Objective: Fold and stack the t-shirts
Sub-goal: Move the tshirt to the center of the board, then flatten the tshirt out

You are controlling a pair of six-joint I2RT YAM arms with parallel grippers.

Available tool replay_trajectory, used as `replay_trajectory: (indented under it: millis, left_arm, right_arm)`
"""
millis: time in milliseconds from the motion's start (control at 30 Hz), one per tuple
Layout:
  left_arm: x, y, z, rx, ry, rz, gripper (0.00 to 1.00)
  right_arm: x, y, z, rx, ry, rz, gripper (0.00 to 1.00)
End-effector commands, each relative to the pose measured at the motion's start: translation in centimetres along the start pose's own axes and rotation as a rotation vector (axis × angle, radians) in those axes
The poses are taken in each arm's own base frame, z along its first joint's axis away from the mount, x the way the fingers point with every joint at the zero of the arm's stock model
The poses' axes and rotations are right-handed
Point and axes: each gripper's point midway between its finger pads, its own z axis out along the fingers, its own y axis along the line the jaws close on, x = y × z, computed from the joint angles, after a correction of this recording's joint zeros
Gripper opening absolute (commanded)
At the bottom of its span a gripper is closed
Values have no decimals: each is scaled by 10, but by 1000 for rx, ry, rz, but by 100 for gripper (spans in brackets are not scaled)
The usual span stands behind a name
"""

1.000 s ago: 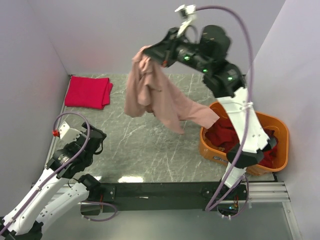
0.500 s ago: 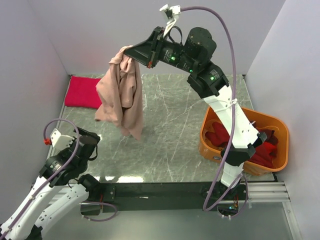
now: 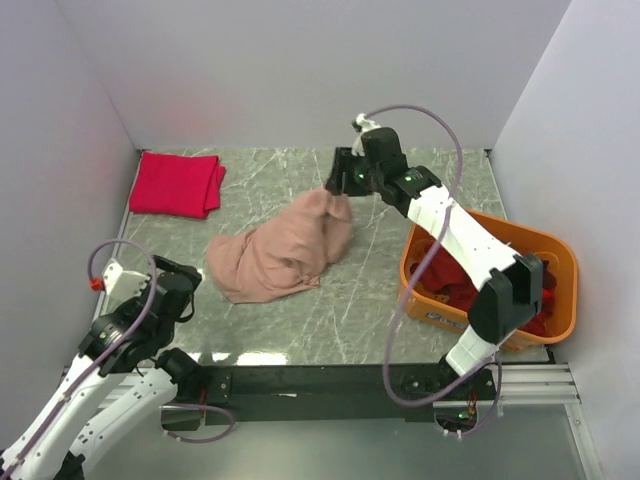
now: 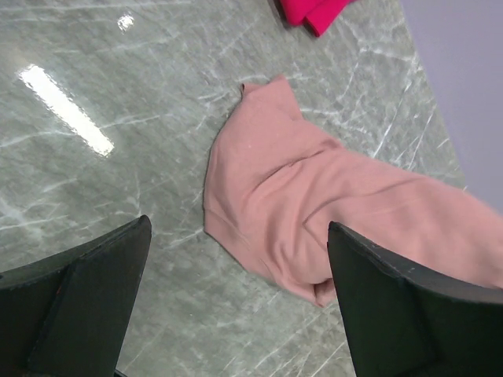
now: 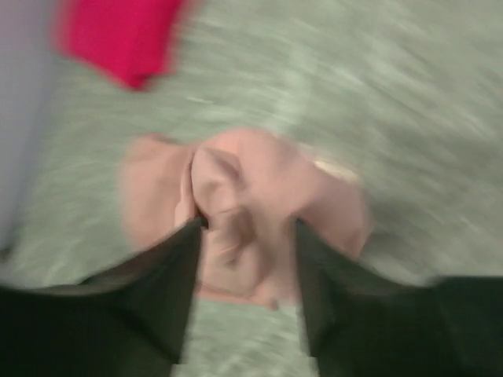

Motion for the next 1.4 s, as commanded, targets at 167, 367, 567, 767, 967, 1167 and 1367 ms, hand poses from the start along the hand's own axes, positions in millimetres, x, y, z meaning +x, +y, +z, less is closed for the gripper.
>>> replay_trajectory:
  millis: [167, 367, 567, 767, 967, 1167, 1367]
  left_arm:
    - [62, -22, 35, -21, 141, 154, 99]
    - [112, -24, 63, -64, 275, 243, 99]
    - [138, -17, 97, -67, 413, 263, 99]
    - [158, -12, 116, -74, 469, 275, 98]
    - [172, 0, 135, -142, 495, 303, 86]
    - [161, 16, 153, -271, 428, 357, 3]
    - [94, 48, 150, -485, 227, 302, 1]
  right_arm:
    - [31, -88, 1, 322, 62, -5, 75]
    - [73, -73, -4, 233, 129, -92, 75]
    - [126, -84, -5, 269, 211, -41, 75]
    - [131, -99, -3, 359, 211, 3, 75]
    - [152, -90, 10, 288, 273, 45, 74]
    - [150, -92, 13, 301, 263, 59, 73]
    - [147, -92, 6, 310, 258, 40, 73]
